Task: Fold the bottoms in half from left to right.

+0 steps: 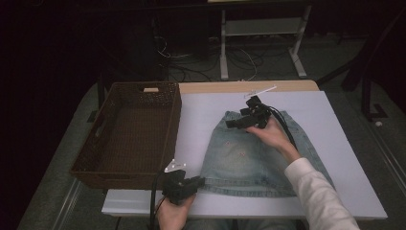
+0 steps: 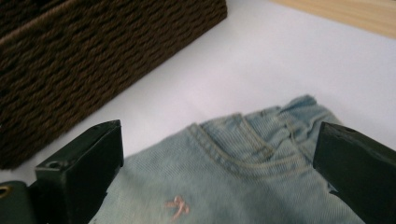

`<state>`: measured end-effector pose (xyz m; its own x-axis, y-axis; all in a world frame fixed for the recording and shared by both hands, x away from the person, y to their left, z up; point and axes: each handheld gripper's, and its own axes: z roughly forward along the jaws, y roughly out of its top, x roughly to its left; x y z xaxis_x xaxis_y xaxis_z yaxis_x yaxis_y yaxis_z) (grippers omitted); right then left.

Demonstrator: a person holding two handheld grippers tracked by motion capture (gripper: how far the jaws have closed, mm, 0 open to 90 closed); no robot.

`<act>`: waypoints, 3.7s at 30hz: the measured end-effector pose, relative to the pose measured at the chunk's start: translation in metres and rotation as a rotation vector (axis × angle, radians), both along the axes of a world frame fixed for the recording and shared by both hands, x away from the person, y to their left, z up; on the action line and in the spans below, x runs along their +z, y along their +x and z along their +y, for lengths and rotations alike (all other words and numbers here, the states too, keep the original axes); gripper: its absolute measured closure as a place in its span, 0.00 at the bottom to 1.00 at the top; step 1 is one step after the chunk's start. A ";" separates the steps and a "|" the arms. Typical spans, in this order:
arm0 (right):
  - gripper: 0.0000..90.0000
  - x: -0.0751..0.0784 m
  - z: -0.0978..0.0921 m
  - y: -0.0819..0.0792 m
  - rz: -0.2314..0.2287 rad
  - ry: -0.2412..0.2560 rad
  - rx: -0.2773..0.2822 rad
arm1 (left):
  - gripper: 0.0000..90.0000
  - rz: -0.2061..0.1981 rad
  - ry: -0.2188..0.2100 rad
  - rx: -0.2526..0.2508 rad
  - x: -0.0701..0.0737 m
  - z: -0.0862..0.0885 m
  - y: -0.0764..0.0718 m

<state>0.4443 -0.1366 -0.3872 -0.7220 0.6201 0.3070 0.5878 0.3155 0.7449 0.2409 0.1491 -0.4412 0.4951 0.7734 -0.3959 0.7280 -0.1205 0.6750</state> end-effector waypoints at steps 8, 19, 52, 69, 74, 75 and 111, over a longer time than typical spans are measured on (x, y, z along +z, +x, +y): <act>0.02 0.004 0.015 0.018 0.001 -0.021 -0.031 | 0.86 -0.025 -0.036 -0.004 0.004 0.005 -0.003; 0.09 -0.019 0.026 0.045 0.050 -0.012 -0.109 | 0.86 -0.038 -0.029 -0.027 0.003 0.006 -0.004; 0.55 -0.063 0.040 0.066 0.014 -0.147 -0.255 | 0.86 -0.047 -0.060 -0.043 0.000 0.004 -0.004; 0.86 -0.065 0.037 0.067 0.012 -0.157 -0.262 | 0.86 -0.079 -0.143 -0.077 0.007 0.004 -0.006; 0.89 -0.063 0.036 0.066 0.015 -0.158 -0.253 | 0.86 -0.092 -0.145 -0.090 0.010 0.003 -0.008; 0.90 -0.062 0.036 0.067 0.022 -0.154 -0.250 | 0.86 -0.095 -0.144 -0.091 0.011 0.003 -0.008; 0.95 0.015 0.040 0.084 -0.046 -0.049 -0.265 | 0.88 -0.271 -0.285 -0.086 0.071 0.028 -0.002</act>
<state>0.5286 -0.0968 -0.3722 -0.5448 0.8028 0.2422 0.6203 0.1914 0.7607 0.2388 0.1772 -0.3701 0.6691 0.6027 -0.4349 0.5145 0.0467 0.8562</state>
